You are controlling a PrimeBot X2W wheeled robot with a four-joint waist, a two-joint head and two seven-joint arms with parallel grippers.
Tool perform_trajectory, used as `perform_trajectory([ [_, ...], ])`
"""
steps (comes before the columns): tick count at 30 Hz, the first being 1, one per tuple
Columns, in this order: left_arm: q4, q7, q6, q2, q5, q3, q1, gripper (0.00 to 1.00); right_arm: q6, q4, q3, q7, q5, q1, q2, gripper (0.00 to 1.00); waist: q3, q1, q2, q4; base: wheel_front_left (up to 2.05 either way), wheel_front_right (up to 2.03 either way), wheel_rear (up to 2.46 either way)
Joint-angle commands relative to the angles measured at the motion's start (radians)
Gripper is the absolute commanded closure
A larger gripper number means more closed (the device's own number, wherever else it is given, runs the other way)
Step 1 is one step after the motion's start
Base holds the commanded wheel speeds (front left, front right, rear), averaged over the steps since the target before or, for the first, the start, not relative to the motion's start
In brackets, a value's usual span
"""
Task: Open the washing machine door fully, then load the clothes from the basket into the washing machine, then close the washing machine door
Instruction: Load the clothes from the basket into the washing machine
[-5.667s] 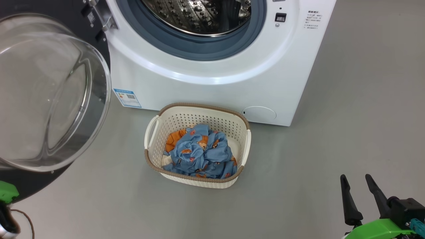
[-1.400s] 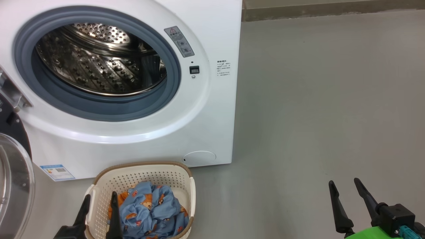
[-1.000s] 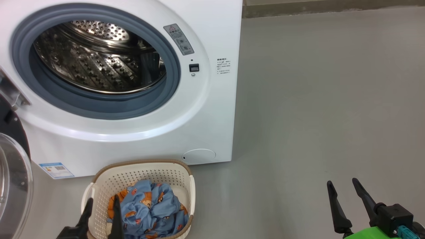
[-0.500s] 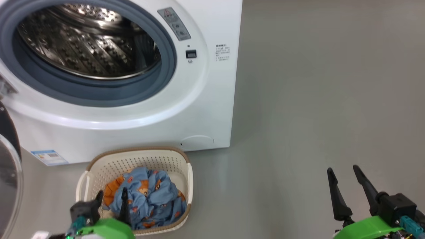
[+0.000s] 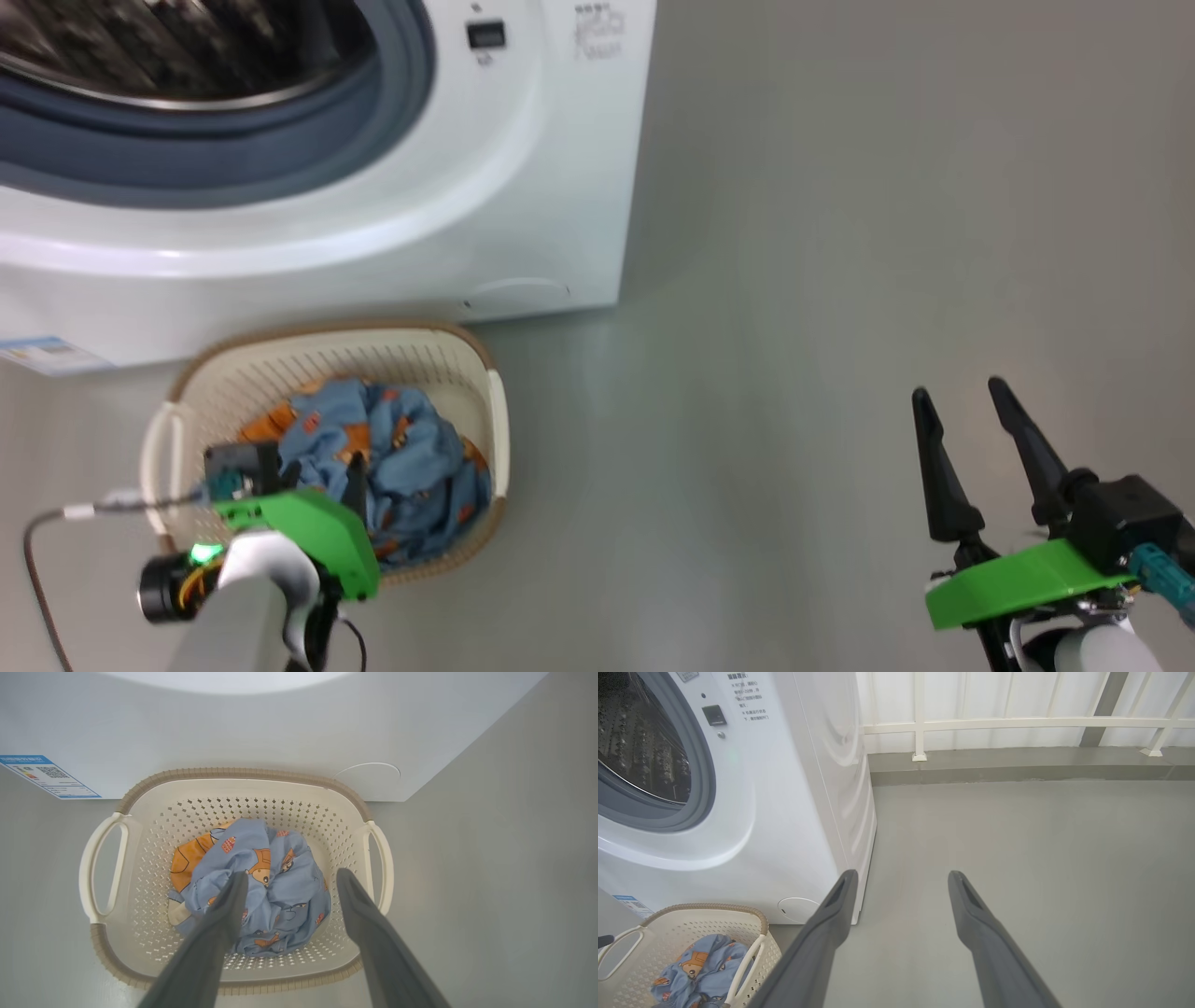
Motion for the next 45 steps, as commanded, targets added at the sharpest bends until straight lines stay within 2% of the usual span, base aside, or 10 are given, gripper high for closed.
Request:
perform_trajectory([
  [1,0.012,-0.001,-0.008,0.031,-0.007,0.026,-0.040,0.00,0.004,-0.030,0.029,-0.013,0.021,-0.030,-0.012,0.00,0.121,-0.0002,-0.0001,-0.054,0.00,0.00,0.00],
  [10,0.197,0.041,-0.031,0.073,-0.045,0.049,-0.226,0.00,0.004,-0.043,0.044,-0.051,0.044,-0.096,-0.012,0.00,0.332,-0.0002,-0.0001,-0.114,0.00,0.00,0.00],
  [21,0.250,0.101,-0.034,0.136,-0.093,0.085,-0.360,0.00,0.004,-0.073,0.061,-0.092,0.072,-0.149,-0.012,0.00,0.524,-0.0002,-0.0001,-0.151,0.00,0.00,0.00],
  [34,0.269,0.174,0.041,0.176,-0.096,0.076,-0.447,0.00,0.004,-0.106,0.073,-0.112,0.087,-0.172,-0.012,0.00,0.635,-0.0002,-0.0001,-0.163,0.00,0.00,0.00],
  [35,0.269,0.173,0.043,0.175,-0.098,0.076,-0.449,0.13,0.004,-0.106,0.073,-0.113,0.088,-0.172,-0.012,0.00,0.637,-0.0002,-0.0001,-0.162,0.00,0.00,0.00],
  [36,0.270,0.172,0.045,0.174,-0.101,0.078,-0.452,0.43,0.004,-0.107,0.074,-0.113,0.089,-0.173,-0.012,0.00,0.640,-0.0002,-0.0001,-0.162,0.00,0.00,0.00],
  [37,0.270,0.172,0.047,0.174,-0.102,0.076,-0.454,0.59,0.004,-0.107,0.075,-0.114,0.090,-0.173,-0.012,0.00,0.642,-0.0002,-0.0001,-0.162,0.00,0.00,0.00],
  [39,0.271,0.164,0.050,0.172,-0.103,0.075,-0.456,1.00,0.004,-0.106,0.075,-0.115,0.092,-0.175,-0.012,0.00,0.643,-0.0002,-0.0001,-0.160,0.00,0.00,0.00],
  [45,0.272,0.138,0.055,0.169,-0.118,0.081,-0.455,1.00,0.004,-0.101,0.074,-0.117,0.095,-0.184,-0.012,0.00,0.641,-0.0002,-0.0001,-0.154,0.00,0.00,0.00],
])
